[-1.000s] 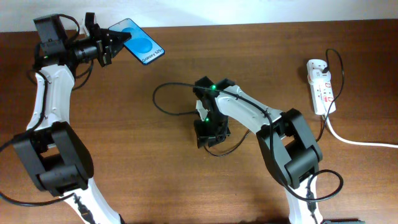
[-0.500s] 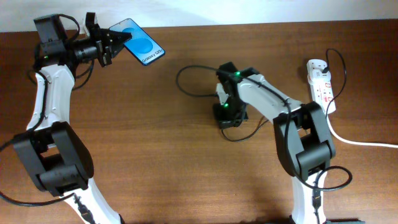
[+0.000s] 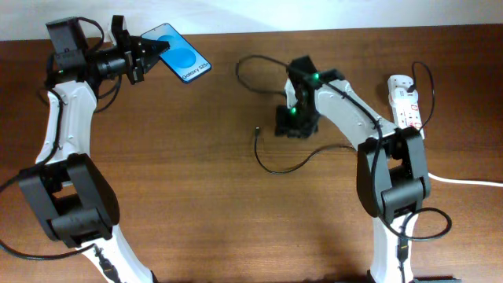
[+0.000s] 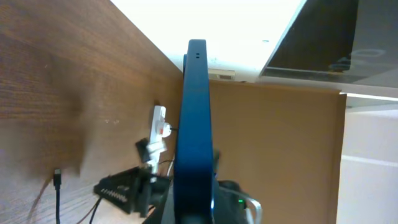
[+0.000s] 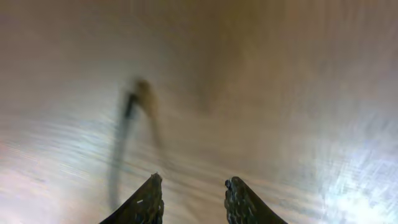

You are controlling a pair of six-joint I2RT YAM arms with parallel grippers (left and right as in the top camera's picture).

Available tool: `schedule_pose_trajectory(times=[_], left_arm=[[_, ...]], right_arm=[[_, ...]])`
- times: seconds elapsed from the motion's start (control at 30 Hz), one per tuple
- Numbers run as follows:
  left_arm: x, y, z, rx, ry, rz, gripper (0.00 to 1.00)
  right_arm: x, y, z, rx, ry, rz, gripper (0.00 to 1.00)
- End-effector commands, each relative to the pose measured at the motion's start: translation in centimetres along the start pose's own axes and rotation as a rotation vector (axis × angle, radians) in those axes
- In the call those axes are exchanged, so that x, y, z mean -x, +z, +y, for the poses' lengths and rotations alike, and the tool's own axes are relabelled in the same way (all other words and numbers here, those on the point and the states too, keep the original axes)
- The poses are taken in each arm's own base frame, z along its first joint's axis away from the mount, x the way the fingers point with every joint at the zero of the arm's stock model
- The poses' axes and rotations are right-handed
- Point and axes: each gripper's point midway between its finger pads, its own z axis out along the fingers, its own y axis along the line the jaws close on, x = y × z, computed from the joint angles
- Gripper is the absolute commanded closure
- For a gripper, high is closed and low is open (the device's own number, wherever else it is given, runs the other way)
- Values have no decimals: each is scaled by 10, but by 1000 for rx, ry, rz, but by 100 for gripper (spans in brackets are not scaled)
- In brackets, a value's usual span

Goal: Plug charger to phone and switch on socket
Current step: 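Grasp the USB-C cable plug with the right gripper and lift it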

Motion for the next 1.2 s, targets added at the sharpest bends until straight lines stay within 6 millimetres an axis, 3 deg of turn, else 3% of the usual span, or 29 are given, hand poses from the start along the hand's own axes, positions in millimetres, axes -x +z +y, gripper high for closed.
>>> schedule_pose_trajectory(times=[0.0, 0.13, 0.53, 0.67, 0.9, 1.17], left_arm=[[-4, 2, -10, -22, 33, 24, 100], [-4, 2, -10, -22, 33, 24, 100], [-6, 2, -12, -31, 32, 37, 100], [-13, 1, -16, -58, 32, 74, 100], [-20, 3, -21, -81, 34, 113, 100], [-25, 6, -23, -90, 35, 133, 100]], right_arm=[[34, -22, 25, 9, -99, -130, 60], [31, -10, 33, -16, -159, -127, 57], [3, -12, 28, -29, -146, -5, 59], [-9, -12, 39, 40, -139, 45, 63], [-11, -8, 51, 40, -172, 36, 63], [-1, 2, 48, -18, -145, -9, 62]])
